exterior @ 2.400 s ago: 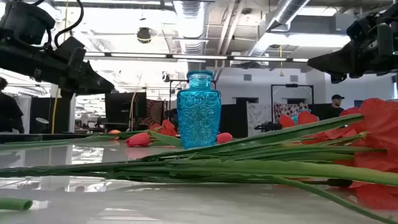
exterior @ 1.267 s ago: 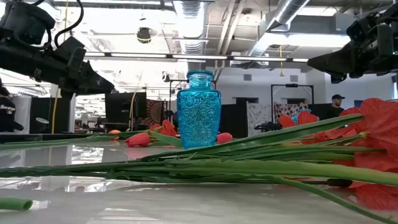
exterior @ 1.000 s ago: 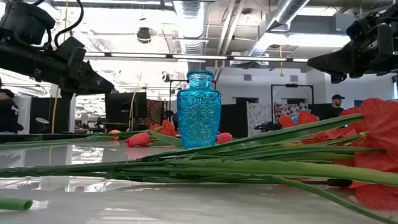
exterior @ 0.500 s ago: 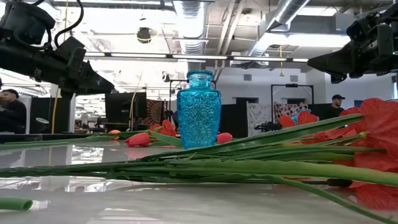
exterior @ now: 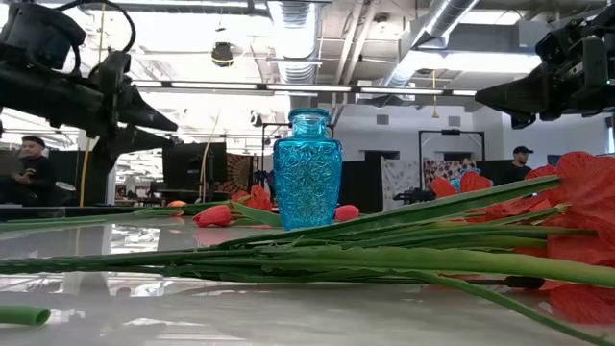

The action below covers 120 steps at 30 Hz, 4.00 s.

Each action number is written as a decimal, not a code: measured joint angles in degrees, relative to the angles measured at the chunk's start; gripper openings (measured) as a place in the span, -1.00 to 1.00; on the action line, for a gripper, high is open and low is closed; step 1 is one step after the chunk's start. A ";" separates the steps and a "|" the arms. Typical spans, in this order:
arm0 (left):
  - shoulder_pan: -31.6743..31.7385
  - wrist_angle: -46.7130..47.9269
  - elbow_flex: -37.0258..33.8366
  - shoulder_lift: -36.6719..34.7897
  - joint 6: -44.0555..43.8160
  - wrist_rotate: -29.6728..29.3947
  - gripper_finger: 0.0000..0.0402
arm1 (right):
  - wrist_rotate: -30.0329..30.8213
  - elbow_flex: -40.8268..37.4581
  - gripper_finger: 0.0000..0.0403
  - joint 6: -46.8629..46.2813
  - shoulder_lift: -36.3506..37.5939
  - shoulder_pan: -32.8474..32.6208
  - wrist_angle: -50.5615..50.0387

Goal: Sort flowers into vase by color
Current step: Put the center pink flower into the bottom blue vase

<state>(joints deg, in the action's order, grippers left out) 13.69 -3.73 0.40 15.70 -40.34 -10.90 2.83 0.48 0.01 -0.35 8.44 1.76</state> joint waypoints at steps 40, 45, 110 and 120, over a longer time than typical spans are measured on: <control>0.28 23.79 50.92 36.38 26.11 11.95 -0.31 | 4.31 24.98 -0.78 -8.11 -28.78 -1.39 1.00; 0.28 25.49 58.06 47.97 32.88 15.81 -0.31 | 2.01 34.63 -0.74 -7.64 -37.03 -3.30 -5.71; 3.27 46.73 65.83 57.17 40.18 14.67 0.10 | -5.11 62.87 0.08 2.91 -102.21 -3.85 -31.11; 3.28 46.32 65.83 54.98 40.05 12.45 0.10 | -3.56 62.86 -0.05 -1.57 -105.45 -2.24 -25.94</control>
<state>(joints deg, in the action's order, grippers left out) 16.97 42.59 66.24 70.69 -0.29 1.56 -0.73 63.34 -1.56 -105.80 6.20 -24.17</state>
